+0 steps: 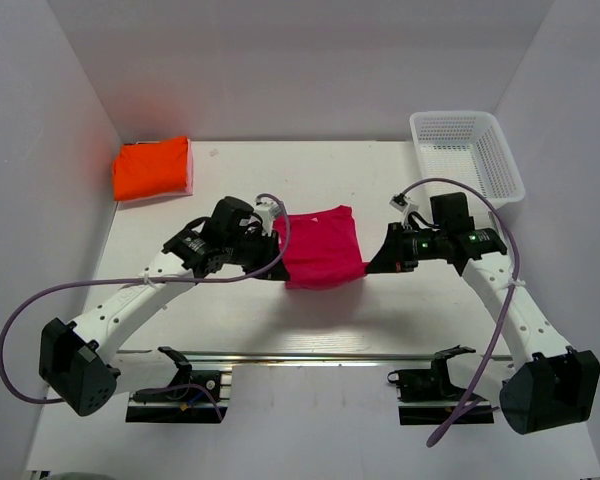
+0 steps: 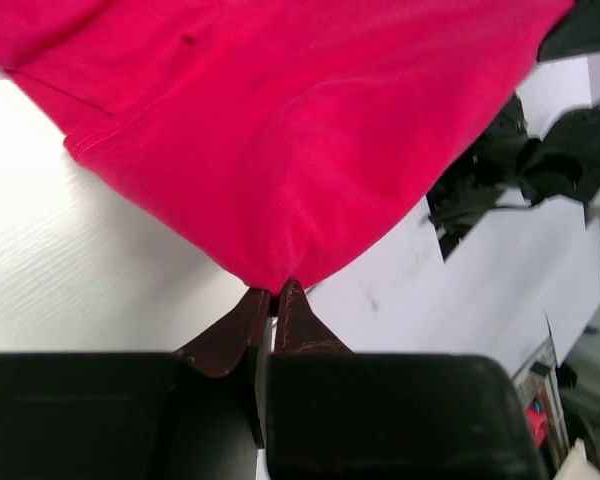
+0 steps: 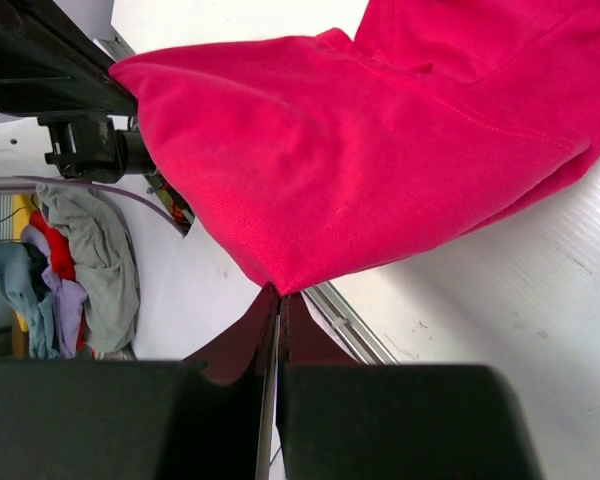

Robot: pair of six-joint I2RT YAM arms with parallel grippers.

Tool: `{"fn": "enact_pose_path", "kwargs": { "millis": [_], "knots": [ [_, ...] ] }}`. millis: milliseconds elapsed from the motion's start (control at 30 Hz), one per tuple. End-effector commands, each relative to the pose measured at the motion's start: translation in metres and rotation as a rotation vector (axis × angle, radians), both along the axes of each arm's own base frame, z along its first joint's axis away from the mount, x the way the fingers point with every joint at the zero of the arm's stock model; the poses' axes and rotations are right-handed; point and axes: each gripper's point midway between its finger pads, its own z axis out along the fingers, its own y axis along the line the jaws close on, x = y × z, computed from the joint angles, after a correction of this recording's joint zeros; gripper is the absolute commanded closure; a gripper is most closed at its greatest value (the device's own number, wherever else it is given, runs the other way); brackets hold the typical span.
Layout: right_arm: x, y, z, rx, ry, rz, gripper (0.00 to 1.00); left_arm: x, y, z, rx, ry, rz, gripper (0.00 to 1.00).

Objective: Fold and stack the t-shirts
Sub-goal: Grab one side of the 2/3 rectangular tshirt with both arms, then fold the long partially folded tshirt into a neat square

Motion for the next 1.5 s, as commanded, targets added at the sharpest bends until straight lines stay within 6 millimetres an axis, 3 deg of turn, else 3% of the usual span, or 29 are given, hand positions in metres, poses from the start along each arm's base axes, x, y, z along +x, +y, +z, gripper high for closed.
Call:
{"fn": "enact_pose_path", "kwargs": {
  "millis": [0, 167, 267, 367, 467, 600, 667, 967, 1100, 1267, 1300, 1333, 1467],
  "knots": [
    [0.01, 0.004, 0.017, 0.033, -0.014, 0.008, 1.0, 0.016, 0.008, 0.023, 0.012, -0.068, 0.089, 1.0],
    [0.045, 0.014, 0.029, 0.084, -0.059, -0.028, 1.0, 0.043, 0.017, 0.032, 0.055, -0.145, 0.211, 1.0],
    [0.06, 0.015, 0.024, 0.074, -0.049, -0.049, 1.0, 0.059, 0.017, 0.032, 0.066, -0.174, 0.252, 1.0],
    [0.071, 0.017, 0.019, 0.073, -0.013, -0.053, 1.0, 0.069, 0.012, 0.023, 0.086, -0.152, 0.263, 1.0],
    [0.081, 0.019, 0.015, 0.079, 0.0, -0.07, 1.0, 0.085, 0.019, 0.005, 0.14, -0.125, 0.316, 1.0],
    [0.101, 0.017, 0.011, 0.057, -0.031, -0.114, 1.0, 0.108, 0.011, 0.011, 0.09, -0.188, 0.345, 1.0],
    [0.107, 0.015, 0.009, 0.049, -0.031, -0.129, 1.0, 0.112, 0.013, 0.002, 0.103, -0.164, 0.362, 1.0],
    [0.138, 0.017, 0.016, 0.063, -0.042, -0.138, 1.0, 0.143, 0.028, 0.023, 0.103, -0.234, 0.451, 1.0],
    [0.156, 0.018, 0.02, 0.075, -0.053, -0.146, 1.0, 0.159, 0.034, 0.01, 0.14, -0.219, 0.464, 1.0],
    [0.181, 0.02, 0.005, 0.083, 0.0, -0.149, 1.0, 0.183, 0.033, -0.004, 0.145, -0.191, 0.467, 1.0],
    [0.185, 0.02, 0.002, 0.083, 0.002, -0.152, 1.0, 0.189, 0.037, -0.019, 0.17, -0.162, 0.478, 1.0],
    [0.191, 0.021, -0.009, 0.077, 0.025, -0.153, 1.0, 0.195, 0.032, -0.015, 0.154, -0.169, 0.471, 1.0],
    [0.218, 0.021, -0.016, 0.069, -0.008, -0.171, 1.0, 0.219, 0.04, -0.031, 0.151, -0.164, 0.506, 1.0]
  ]
}}
